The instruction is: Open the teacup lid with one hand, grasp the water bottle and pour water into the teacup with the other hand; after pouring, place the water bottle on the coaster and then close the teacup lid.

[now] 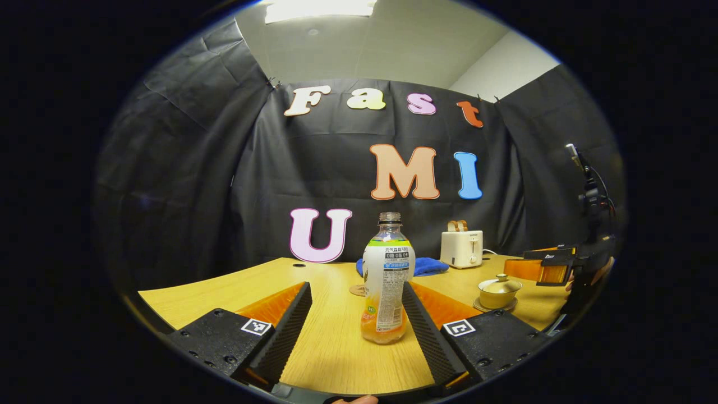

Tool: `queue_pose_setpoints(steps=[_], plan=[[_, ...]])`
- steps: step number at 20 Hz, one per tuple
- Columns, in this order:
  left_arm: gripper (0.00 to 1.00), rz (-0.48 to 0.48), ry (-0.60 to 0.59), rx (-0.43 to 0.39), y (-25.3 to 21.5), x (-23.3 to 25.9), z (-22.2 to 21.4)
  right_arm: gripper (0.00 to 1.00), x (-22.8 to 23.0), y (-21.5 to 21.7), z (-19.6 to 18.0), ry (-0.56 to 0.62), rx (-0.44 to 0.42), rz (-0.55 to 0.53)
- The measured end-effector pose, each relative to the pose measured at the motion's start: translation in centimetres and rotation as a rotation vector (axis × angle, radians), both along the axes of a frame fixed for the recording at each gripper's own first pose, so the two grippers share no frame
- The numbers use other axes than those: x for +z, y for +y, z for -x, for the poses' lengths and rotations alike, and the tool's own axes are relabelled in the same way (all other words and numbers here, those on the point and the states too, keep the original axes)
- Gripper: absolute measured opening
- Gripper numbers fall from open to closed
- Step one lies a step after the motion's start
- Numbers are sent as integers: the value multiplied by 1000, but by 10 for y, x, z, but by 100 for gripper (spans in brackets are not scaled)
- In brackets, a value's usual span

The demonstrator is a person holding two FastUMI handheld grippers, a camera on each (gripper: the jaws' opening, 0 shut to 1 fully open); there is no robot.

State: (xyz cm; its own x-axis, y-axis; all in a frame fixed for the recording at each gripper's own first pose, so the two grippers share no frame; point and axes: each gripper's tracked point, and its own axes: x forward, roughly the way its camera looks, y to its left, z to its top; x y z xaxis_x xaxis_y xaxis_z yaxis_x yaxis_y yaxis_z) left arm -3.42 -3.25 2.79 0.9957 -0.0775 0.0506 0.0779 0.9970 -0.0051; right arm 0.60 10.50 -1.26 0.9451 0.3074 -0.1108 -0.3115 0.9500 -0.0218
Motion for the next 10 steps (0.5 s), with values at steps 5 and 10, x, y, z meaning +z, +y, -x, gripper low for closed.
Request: queue_pose_setpoints(steps=[5,10], plan=[[95,-8,1,15,2,1,-1,87,-12,13,-12,33,25,44],[94,-10,-4,12,0,3,-1,63,-30,15,-21,100,33,75]])
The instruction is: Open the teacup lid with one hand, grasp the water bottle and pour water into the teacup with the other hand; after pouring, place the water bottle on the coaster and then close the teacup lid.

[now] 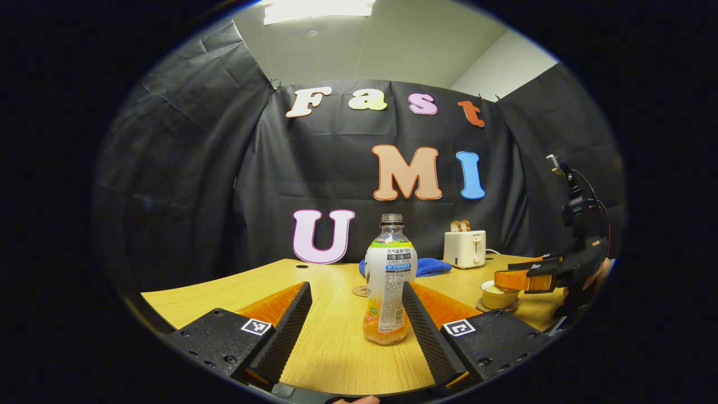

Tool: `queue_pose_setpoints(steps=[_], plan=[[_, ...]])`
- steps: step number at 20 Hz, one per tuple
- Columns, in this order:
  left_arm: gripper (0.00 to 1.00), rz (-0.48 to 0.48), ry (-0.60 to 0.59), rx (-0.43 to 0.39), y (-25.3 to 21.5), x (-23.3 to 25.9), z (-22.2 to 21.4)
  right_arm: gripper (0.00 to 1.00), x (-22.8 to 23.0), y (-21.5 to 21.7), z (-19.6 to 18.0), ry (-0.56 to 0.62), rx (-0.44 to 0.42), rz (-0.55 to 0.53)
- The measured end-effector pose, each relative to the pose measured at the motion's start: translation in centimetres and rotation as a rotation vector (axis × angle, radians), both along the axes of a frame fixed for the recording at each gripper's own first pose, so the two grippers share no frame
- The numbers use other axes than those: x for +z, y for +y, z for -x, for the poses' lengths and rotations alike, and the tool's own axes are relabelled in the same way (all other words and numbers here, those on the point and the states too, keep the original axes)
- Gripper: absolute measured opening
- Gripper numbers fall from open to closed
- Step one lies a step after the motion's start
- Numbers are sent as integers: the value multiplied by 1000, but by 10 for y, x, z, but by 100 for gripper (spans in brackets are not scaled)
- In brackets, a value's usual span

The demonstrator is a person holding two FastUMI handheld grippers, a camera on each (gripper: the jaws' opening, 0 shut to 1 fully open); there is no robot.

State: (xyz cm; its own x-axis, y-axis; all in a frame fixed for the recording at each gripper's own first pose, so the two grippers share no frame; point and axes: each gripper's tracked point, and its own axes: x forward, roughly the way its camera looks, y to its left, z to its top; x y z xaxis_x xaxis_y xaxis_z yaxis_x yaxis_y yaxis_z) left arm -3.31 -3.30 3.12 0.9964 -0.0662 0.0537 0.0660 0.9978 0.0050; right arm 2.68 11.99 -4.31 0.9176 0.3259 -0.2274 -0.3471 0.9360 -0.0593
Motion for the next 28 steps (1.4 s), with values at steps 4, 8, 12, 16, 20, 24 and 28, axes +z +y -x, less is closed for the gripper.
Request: queue_pose_setpoints(steps=[4,8,12,16,20,24,28], plan=[[95,1,-3,-5,-2,1,1,63,3,5,1,7,16,6],[94,-1,-9,-3,-2,3,1,43,0,7,-2,-12,20,39],[95,4,-1,-14,-5,0,1,27,-1,6,0,15,26,23],[95,6,-4,-21,-7,2,0,28,3,7,-2,18,23,21],[95,14,6,-55,-17,-2,-3,28,20,5,-3,-12,19,-14],[95,22,23,-94,-27,-4,-7,28,33,1,-5,-30,14,-29],[92,34,39,-120,-35,-9,-13,28,45,-7,-1,-46,7,-47]])
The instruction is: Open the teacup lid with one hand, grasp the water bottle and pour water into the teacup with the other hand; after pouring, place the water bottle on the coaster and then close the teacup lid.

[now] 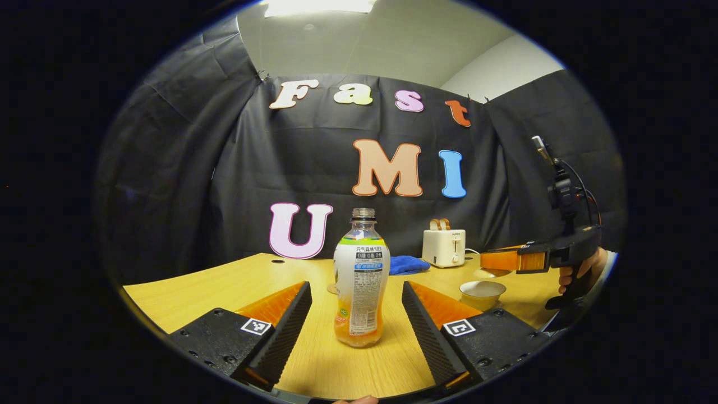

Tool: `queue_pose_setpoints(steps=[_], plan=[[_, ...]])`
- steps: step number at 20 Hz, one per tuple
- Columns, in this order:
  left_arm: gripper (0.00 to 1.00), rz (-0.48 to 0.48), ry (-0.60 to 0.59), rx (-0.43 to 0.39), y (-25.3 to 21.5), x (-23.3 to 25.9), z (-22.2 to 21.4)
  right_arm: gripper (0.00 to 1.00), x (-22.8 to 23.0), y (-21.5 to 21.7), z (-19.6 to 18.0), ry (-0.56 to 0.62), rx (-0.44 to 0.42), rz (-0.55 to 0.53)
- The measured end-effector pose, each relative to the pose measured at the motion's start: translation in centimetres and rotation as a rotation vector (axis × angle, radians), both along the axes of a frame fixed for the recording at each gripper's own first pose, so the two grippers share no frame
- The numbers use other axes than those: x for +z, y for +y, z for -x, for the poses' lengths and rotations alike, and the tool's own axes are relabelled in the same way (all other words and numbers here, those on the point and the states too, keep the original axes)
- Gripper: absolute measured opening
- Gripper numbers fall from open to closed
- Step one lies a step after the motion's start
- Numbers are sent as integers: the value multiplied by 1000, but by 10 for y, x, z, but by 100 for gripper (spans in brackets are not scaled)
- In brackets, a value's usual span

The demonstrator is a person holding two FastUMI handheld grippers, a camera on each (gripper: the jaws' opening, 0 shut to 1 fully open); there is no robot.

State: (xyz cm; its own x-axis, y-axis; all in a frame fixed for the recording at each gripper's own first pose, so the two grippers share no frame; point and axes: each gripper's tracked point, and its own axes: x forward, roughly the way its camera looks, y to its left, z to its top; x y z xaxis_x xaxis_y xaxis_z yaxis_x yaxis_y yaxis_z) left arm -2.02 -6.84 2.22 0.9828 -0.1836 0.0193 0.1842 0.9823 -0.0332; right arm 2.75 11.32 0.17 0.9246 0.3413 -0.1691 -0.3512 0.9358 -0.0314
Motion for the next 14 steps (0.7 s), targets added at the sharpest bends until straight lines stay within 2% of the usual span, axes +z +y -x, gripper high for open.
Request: queue_pose_setpoints(steps=[1,6,10,14], plan=[[95,-1,7,-4,-3,-2,-2,28,4,-3,1,-6,-3,-3],[95,-3,59,-17,-8,-16,-18,26,18,-15,9,-31,-15,-20],[95,-11,128,6,-6,-32,-31,26,26,-25,15,-49,-21,-17],[95,-22,176,20,-6,-42,-40,29,25,-36,14,-45,-39,-22]])
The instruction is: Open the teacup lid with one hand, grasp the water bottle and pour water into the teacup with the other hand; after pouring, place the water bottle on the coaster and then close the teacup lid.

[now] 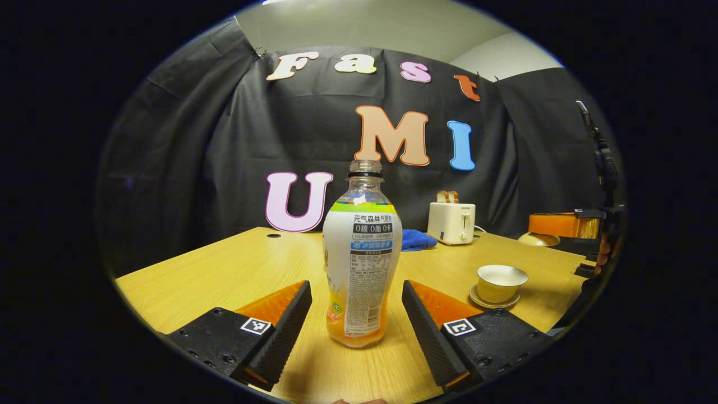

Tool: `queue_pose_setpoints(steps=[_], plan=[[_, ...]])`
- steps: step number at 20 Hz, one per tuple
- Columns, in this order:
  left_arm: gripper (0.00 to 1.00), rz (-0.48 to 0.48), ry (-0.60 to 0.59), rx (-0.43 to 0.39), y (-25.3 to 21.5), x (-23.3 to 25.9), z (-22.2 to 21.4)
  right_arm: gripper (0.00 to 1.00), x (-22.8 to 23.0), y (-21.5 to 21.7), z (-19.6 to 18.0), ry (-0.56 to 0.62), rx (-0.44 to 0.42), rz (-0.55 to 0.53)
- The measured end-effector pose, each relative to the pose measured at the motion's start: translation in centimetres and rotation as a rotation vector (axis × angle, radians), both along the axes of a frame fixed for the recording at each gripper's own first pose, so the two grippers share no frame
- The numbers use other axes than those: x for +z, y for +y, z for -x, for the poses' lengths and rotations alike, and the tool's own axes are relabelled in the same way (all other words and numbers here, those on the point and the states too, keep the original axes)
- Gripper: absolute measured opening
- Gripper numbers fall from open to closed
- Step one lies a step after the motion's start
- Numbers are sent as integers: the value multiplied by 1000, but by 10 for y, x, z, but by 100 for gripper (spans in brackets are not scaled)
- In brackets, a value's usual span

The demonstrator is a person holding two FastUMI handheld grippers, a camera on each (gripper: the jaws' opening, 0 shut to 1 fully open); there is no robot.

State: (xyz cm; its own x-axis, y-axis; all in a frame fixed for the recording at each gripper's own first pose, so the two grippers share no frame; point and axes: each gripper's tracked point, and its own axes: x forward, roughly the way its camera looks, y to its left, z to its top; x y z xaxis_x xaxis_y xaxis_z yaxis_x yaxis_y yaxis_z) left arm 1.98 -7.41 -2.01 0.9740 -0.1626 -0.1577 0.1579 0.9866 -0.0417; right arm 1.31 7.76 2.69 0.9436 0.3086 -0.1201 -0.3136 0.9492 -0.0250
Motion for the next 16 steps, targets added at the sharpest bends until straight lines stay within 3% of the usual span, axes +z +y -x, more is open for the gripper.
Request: queue_pose_setpoints(steps=[7,16], plan=[[93,-10,87,-10,-4,-19,-9,26,-1,-8,1,0,-7,-5],[68,-19,121,5,-6,-22,-12,26,-9,-16,2,14,-12,-13]])
